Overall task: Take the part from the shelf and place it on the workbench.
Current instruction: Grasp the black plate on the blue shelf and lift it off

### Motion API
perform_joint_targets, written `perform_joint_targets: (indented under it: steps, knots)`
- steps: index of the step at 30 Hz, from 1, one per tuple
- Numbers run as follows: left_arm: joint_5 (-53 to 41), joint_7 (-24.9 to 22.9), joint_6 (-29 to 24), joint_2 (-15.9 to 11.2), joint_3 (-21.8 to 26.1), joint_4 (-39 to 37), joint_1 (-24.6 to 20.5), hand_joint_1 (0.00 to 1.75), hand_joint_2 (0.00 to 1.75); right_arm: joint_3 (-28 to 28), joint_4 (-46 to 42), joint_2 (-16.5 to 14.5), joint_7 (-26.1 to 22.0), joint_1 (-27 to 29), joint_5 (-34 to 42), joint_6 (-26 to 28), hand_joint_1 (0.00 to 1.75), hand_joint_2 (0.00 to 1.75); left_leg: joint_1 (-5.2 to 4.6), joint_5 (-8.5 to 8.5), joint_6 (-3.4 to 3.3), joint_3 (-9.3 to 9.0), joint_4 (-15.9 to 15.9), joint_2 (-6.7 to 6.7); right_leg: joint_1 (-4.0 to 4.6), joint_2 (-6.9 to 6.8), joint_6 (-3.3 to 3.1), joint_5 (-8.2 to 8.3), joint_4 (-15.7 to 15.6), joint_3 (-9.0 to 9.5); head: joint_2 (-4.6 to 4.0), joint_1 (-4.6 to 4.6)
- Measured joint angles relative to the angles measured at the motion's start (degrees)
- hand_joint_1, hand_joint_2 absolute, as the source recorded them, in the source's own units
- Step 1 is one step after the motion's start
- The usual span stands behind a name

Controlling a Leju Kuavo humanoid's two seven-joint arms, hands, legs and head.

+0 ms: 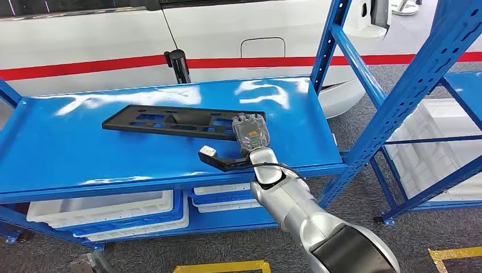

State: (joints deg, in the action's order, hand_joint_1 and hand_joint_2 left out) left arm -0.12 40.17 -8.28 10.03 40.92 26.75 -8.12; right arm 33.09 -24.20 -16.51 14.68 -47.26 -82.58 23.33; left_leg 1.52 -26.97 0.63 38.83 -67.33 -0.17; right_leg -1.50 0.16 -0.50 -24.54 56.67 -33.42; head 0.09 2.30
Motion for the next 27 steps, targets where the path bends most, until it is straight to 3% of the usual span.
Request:
perform_joint_targets:
  steps: [4,8,10,12,14,16,18,20,24,25,27]
  knots:
    - [-0.3,0.0,0.0,0.0,0.0,0.3,-0.1,0.0,0.0,0.0,0.0,-0.1,0.3,0.0,-1.7,0.3,1.75,1.75,-0.44,2.78,-0.81,-4.41,9.0,-0.05,0.42,0.09,0.36,0.04,0.0,-0.21,0.0,-0.04]
    - [-0.6,0.0,0.4,0.3,0.0,0.9,-0.1,0.0,0.0,0.0,-0.3,-0.1,0.3,0.1,-4.1,2.2,1.75,1.75,-0.73,3.25,-2.28,-4.77,10.4,0.05,0.61,0.05,1.5,-0.26,0.5,-1.01,0.0,-0.15]
    - [-1.4,0.0,0.7,0.6,0.0,1.5,-0.1,0.0,0.0,-0.3,-1.1,-0.1,-0.8,0.4,-5.2,4.1,1.75,1.75,-0.61,3.83,-3.07,-5.03,11.1,0.2,0.69,-0.02,1.24,-2.72,5.5,-3.58,0.0,-0.31]
    - [-2.3,0.0,0.7,0.7,-0.2,2.1,-0.1,0.0,0.0,-1.0,-2.6,0.0,-2.7,1.1,-5.6,5.5,1.75,1.75,-0.79,3.95,-3.32,-4.87,11.2,0.21,0.61,-0.04,0.79,-5.69,12.6,-7.09,0.0,-0.38]
    - [-2.9,0.0,1.2,0.8,-0.5,2.2,-0.1,0.0,0.0,-1.4,-5.0,0.0,-4.7,2.4,-5.7,6.1,1.75,1.75,-0.87,3.95,-3.33,-4.76,11.2,0.15,0.58,-0.04,0.96,-6.85,17.0,-9.29,0.0,-0.43]
    - [-3.1,0.0,3.0,0.9,-0.9,2.4,-0.1,0.0,0.0,-1.5,-9.2,0.0,-6.9,4.0,-5.7,6.3,1.75,1.75,-0.89,3.92,-3.28,-4.75,11.1,0.02,0.57,-0.06,1.68,-5.42,14.9,-8.32,0.0,-0.5]
    - [-3.2,0.0,4.7,1.1,-1.3,2.8,-0.1,0.0,0.0,-1.4,-13.8,-0.1,-8.5,5.3,-5.7,6.3,1.75,1.75,-0.96,3.75,-3.01,-4.66,10.8,-0.11,0.5,-0.13,2.24,-2.35,6.8,-4.27,0.0,-0.56]
    - [-3.3,0.0,5.2,1.2,-1.7,3.3,0.0,0.0,0.0,-1.4,-17.5,-0.3,-9.1,6.1,-5.7,6.3,1.75,1.75,-1.17,3.42,-2.44,-4.29,10.2,-0.21,0.44,-0.16,2.01,-0.5,1.1,-1.42,0.0,-0.47]
    - [-4.1,0.0,4.4,1.5,-2.9,5.7,1.1,0.0,0.0,-1.0,-27.9,0.1,-10.4,9.3,-5.7,6.2,1.75,1.75,-0.84,2.83,-1.19,-3.69,9.3,-0.17,0.3,-0.07,0.83,0.11,0.0,-0.93,0.0,-0.31]
    - [-4.2,0.0,4.1,1.7,-3.3,6.3,1.3,0.0,0.0,-0.7,-31.0,0.4,-10.5,10.0,-5.7,5.9,1.75,1.75,-0.72,1.83,-0.87,-3.15,8.0,-0.13,0.05,-0.03,0.53,0.18,-0.1,-0.84,0.0,-0.2]
    - [-4.2,0.0,4.1,1.8,-4.3,7.1,1.5,0.0,0.0,0.8,-37.0,1.1,-9.8,11.2,-5.7,5.1,1.75,1.75,-0.41,-1.86,-0.21,-0.37,1.6,-0.05,-0.1,0.02,0.12,0.15,-0.1,-0.67,0.0,-0.07]
